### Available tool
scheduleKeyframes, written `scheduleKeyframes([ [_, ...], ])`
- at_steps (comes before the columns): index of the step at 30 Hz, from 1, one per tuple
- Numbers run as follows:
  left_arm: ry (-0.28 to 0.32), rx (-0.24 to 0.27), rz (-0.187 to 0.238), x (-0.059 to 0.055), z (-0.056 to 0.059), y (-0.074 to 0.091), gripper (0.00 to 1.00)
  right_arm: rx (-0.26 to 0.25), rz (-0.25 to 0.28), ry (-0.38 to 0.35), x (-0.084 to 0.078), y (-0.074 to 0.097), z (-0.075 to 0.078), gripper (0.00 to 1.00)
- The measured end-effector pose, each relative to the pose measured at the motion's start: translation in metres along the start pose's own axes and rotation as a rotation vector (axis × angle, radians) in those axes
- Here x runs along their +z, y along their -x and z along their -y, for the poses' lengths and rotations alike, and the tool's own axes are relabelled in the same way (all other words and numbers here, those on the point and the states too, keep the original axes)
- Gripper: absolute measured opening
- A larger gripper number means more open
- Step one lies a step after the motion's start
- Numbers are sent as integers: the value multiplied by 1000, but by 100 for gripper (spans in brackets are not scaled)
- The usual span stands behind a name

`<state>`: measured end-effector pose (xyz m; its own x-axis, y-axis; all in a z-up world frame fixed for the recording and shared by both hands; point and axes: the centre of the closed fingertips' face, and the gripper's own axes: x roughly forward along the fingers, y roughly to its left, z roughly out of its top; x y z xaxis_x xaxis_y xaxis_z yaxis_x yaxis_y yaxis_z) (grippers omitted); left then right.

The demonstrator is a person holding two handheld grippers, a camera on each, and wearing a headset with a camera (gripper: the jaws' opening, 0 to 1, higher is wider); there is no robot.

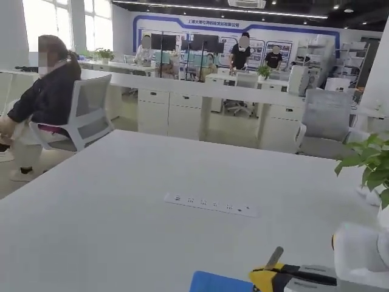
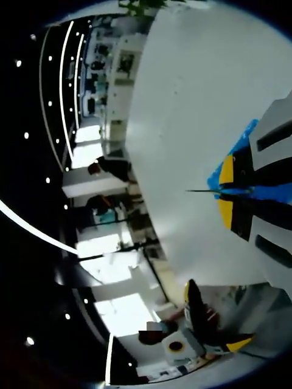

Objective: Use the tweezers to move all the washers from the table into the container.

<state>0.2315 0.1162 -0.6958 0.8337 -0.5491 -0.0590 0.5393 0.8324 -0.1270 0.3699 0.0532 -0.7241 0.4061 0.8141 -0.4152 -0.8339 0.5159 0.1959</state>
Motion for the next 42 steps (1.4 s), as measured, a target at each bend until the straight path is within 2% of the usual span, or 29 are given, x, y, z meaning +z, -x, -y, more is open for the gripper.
scheduleKeyframes([
  [3,41,13,35,6,-5,2,93,-26,-25,-23,-6,-4,16,2],
  [6,53,20,35,6,-7,2,93,-41,-63,-35,-17,-6,26,2],
  [7,54,20,35,6,-7,2,93,-51,-96,-41,-25,-6,30,2],
  [11,37,31,28,5,-8,1,92,-57,-110,-69,-39,-9,33,2],
  [14,34,37,24,4,-9,1,91,-89,-133,-61,-51,-12,33,3],
  [19,29,37,10,2,-8,1,91,-139,-118,-49,-59,-11,37,3],
  [22,28,37,5,0,-8,1,90,-134,-121,-51,-64,-13,35,3],
  [27,38,38,5,0,-10,1,90,-127,-167,39,-74,-15,31,3],
  [32,28,35,-5,-1,-8,1,90,-119,-145,0,-74,-16,32,3],
  [35,30,39,-8,-2,-9,1,90,-117,-149,20,-76,-16,33,3],
  [42,29,46,-14,-3,-10,1,89,-111,-146,14,-74,-15,33,4],
])
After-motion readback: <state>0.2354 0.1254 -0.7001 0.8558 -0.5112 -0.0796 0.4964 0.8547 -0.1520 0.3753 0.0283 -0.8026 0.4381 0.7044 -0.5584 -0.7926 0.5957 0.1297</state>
